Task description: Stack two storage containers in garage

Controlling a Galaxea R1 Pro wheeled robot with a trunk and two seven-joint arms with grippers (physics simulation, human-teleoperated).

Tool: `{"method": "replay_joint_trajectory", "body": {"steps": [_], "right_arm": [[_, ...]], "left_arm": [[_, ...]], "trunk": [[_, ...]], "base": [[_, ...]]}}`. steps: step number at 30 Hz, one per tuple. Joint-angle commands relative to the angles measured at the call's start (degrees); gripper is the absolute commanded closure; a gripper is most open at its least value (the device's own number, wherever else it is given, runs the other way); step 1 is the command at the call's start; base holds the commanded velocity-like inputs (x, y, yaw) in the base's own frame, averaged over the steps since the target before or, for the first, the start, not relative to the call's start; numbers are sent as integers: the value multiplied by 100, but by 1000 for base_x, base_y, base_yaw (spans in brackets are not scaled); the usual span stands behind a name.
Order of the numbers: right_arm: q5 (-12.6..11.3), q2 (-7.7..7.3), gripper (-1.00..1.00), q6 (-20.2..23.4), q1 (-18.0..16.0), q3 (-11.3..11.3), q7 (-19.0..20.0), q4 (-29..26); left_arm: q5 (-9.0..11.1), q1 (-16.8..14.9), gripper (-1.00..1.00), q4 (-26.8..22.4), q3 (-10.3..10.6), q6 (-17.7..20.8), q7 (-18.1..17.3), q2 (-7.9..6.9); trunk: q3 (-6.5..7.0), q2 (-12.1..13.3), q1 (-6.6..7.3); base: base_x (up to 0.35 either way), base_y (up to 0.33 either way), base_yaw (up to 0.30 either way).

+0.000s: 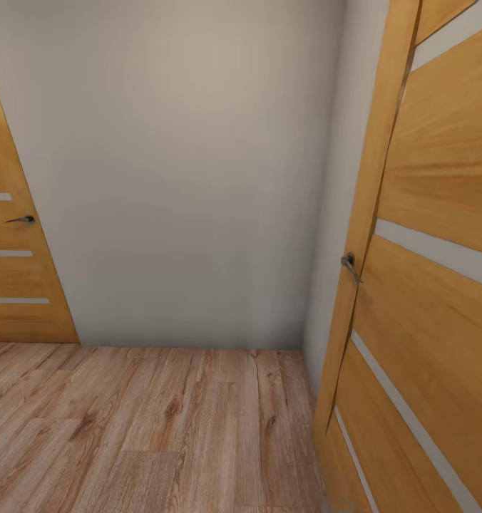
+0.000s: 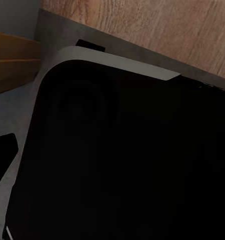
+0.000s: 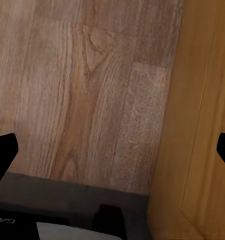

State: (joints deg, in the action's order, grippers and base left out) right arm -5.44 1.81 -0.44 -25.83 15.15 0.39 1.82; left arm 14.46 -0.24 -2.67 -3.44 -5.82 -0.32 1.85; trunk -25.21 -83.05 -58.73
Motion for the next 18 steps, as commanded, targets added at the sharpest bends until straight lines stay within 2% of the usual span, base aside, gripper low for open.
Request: {"method": "replay_joint_trajectory", "body": {"steps": [1, 4, 8, 18], "right_arm": [[-55, -15, -100, -24, 87, 49, 4, 12], [-58, -181, -100, -279, 672, 49, -1, 12], [-61, -294, -100, -466, 1075, 49, -2, 12], [-65, -442, -100, -574, 1620, 44, -4, 12]], "left_arm": [[8, -3, -100, 4, -32, -16, -3, 1], [12, -3, -100, 4, -34, -15, -3, 5], [13, -3, -100, 4, -34, -15, -3, 1], [13, -3, -100, 4, -29, -15, -3, 0]], "trunk": [[-5, -3, 0], [-5, -3, 0], [-5, -3, 0], [-5, -3, 0]], "base": [[0, 0, 0], [0, 0, 0], [0, 0, 0], [0, 0, 0]]}}
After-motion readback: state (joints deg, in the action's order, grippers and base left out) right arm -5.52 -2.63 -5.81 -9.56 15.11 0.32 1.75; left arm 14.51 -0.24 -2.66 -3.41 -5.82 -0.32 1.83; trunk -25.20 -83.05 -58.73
